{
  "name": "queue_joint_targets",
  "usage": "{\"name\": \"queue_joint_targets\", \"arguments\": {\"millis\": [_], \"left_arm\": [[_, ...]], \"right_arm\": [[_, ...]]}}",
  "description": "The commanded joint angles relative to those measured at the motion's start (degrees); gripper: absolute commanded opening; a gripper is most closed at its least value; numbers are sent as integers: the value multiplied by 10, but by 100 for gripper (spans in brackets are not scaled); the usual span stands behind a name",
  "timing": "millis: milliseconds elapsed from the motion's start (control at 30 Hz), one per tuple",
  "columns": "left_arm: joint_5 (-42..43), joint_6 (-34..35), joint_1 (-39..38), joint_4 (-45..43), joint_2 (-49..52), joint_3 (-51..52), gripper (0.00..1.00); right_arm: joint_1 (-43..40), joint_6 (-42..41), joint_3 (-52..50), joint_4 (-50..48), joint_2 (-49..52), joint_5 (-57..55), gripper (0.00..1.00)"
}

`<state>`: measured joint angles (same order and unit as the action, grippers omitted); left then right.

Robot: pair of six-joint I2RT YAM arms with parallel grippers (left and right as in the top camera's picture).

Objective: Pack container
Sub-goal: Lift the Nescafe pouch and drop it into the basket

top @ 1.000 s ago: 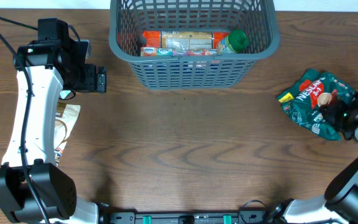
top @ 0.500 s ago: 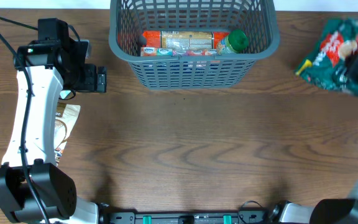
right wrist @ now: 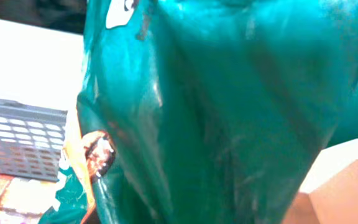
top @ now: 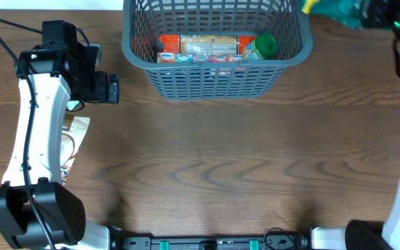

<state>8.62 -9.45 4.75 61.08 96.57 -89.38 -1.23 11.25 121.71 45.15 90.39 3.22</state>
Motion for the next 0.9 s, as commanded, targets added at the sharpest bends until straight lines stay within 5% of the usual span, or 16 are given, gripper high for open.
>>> {"name": "queue_joint_targets", "arguments": {"millis": [0,267,867], "left_arm": [[2,-10,-2,1,-12,1,99],[2,-9,-2,1,-12,1,99],[2,-9,-2,1,-12,1,99]], "right_arm": [[58,89,16,-45,40,35,1],[144,103,16,-117,154,35,1],[165,100,16,-16,325,28,1]]}}
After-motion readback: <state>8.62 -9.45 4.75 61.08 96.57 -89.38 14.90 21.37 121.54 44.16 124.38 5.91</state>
